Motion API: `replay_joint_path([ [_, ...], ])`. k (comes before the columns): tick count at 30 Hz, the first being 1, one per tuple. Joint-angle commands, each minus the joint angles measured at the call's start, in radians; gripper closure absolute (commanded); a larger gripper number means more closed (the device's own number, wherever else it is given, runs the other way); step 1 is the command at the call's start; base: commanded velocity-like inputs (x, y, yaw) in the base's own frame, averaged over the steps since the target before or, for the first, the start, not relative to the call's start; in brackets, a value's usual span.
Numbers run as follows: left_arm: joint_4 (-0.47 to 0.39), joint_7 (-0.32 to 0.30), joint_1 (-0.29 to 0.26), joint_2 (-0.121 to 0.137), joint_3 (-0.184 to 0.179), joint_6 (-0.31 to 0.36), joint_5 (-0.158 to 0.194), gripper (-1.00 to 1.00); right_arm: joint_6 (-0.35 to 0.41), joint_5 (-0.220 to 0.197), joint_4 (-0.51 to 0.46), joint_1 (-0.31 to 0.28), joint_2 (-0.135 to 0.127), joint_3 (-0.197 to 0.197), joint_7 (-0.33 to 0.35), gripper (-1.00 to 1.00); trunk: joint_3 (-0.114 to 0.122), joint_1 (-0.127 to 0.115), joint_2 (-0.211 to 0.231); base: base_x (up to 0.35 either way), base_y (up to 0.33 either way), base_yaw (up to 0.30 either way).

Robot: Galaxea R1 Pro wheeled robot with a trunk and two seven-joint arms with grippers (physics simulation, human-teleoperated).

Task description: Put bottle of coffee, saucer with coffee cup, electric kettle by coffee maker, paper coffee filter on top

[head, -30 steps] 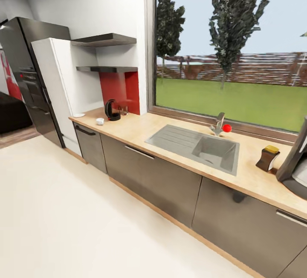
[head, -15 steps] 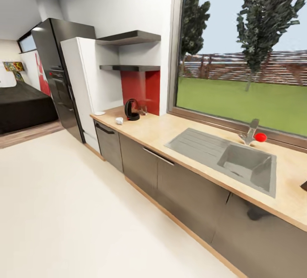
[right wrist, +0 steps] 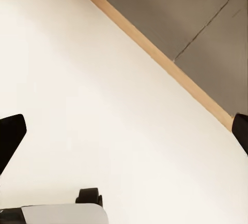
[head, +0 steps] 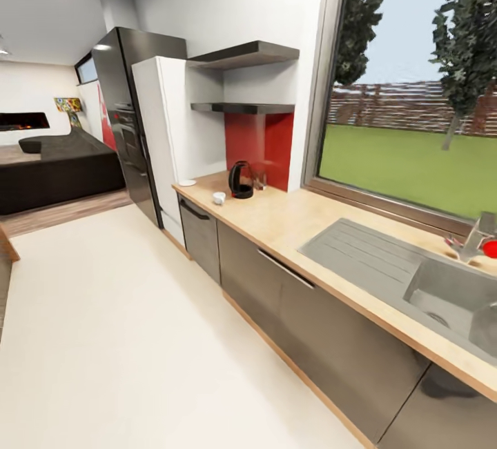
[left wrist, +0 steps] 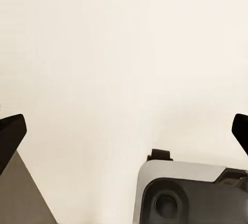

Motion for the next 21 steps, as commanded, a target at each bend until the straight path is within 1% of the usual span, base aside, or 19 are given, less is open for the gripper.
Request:
replay_joint_path([
  [1, 0.001, 0.002, -0.001, -0.001, 0.006, -0.004, -0.011, -1.0, -0.004, 0.008, 0.001, -0.001, 0.0, -0.008, 0.005, -1.0, -0.003, 0.001, -0.002, 0.333, 0.0, 0.219],
  [21, 0.0, 0.002, -0.001, -0.001, 0.006, -0.004, -0.01, -1.0, -0.004, 0.008, 0.0, -0.001, 0.002, -0.007, 0.005, -1.0, -0.014, 0.001, -0.002, 0.334, 0.0, 0.258],
])
